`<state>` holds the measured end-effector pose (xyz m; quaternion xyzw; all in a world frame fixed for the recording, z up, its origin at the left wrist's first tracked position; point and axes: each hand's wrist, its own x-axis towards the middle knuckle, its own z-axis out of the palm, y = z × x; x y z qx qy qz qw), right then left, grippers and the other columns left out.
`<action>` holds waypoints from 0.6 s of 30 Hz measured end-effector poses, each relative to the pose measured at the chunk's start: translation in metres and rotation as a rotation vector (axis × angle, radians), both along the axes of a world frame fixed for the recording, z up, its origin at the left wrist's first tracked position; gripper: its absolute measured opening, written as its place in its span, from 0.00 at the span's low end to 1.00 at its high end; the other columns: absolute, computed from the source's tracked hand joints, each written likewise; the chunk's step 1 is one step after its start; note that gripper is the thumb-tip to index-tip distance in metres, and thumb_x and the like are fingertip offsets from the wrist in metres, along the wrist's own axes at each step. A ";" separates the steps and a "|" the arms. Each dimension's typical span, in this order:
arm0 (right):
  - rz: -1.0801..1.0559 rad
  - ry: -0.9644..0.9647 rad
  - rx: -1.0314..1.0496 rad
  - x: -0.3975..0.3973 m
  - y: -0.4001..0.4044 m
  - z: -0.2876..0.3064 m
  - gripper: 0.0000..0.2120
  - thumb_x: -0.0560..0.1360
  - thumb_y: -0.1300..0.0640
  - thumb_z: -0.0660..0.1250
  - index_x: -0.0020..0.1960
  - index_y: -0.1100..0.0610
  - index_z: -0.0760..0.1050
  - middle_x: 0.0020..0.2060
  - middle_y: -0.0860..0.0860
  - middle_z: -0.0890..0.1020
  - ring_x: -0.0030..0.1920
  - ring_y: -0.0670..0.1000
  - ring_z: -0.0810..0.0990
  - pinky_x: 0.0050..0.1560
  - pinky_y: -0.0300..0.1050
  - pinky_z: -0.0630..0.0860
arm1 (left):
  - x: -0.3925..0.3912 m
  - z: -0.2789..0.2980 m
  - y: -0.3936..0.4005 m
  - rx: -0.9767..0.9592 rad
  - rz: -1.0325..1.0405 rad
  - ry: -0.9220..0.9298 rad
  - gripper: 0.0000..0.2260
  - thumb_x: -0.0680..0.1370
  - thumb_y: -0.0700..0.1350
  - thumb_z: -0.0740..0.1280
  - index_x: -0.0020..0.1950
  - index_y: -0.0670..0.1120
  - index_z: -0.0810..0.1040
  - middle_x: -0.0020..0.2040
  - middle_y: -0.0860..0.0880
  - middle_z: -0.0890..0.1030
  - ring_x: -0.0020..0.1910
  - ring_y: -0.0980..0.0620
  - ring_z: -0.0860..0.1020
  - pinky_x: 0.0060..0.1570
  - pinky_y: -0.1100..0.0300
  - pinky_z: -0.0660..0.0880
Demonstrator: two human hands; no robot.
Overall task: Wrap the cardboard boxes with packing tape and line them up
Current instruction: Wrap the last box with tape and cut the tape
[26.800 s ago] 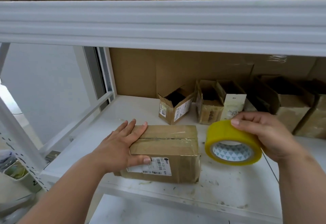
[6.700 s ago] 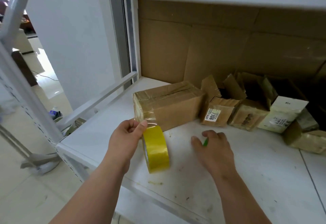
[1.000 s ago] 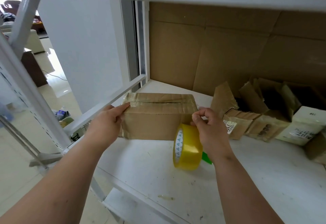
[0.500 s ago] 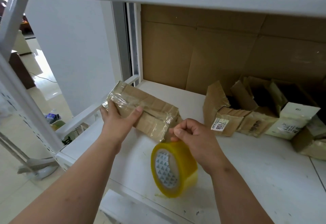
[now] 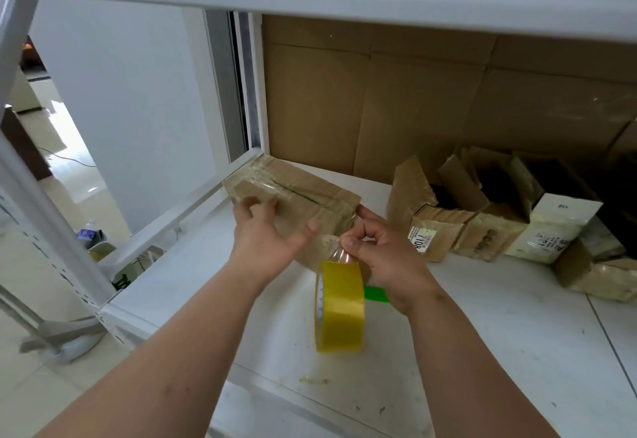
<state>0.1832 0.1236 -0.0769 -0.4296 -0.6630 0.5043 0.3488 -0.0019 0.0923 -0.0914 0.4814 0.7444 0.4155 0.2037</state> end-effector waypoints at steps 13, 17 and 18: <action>-0.091 0.062 0.009 0.020 -0.008 0.009 0.13 0.76 0.62 0.69 0.34 0.53 0.78 0.67 0.42 0.76 0.63 0.37 0.73 0.63 0.39 0.67 | -0.007 0.025 -0.012 -0.042 -0.217 0.338 0.26 0.72 0.51 0.72 0.70 0.57 0.74 0.73 0.57 0.67 0.65 0.52 0.74 0.65 0.60 0.68; 0.007 0.066 -0.054 0.012 -0.012 0.009 0.11 0.76 0.63 0.70 0.36 0.54 0.78 0.64 0.43 0.79 0.60 0.38 0.77 0.62 0.36 0.69 | -0.020 0.040 -0.017 -0.113 -0.318 0.419 0.25 0.73 0.46 0.71 0.70 0.55 0.75 0.74 0.56 0.69 0.68 0.56 0.70 0.69 0.59 0.67; 0.038 0.070 -0.062 0.009 -0.013 0.007 0.11 0.76 0.63 0.70 0.36 0.54 0.79 0.61 0.44 0.81 0.59 0.39 0.78 0.63 0.38 0.71 | -0.023 0.042 -0.019 -0.124 -0.326 0.431 0.25 0.72 0.46 0.71 0.70 0.55 0.76 0.73 0.57 0.69 0.69 0.56 0.70 0.69 0.61 0.66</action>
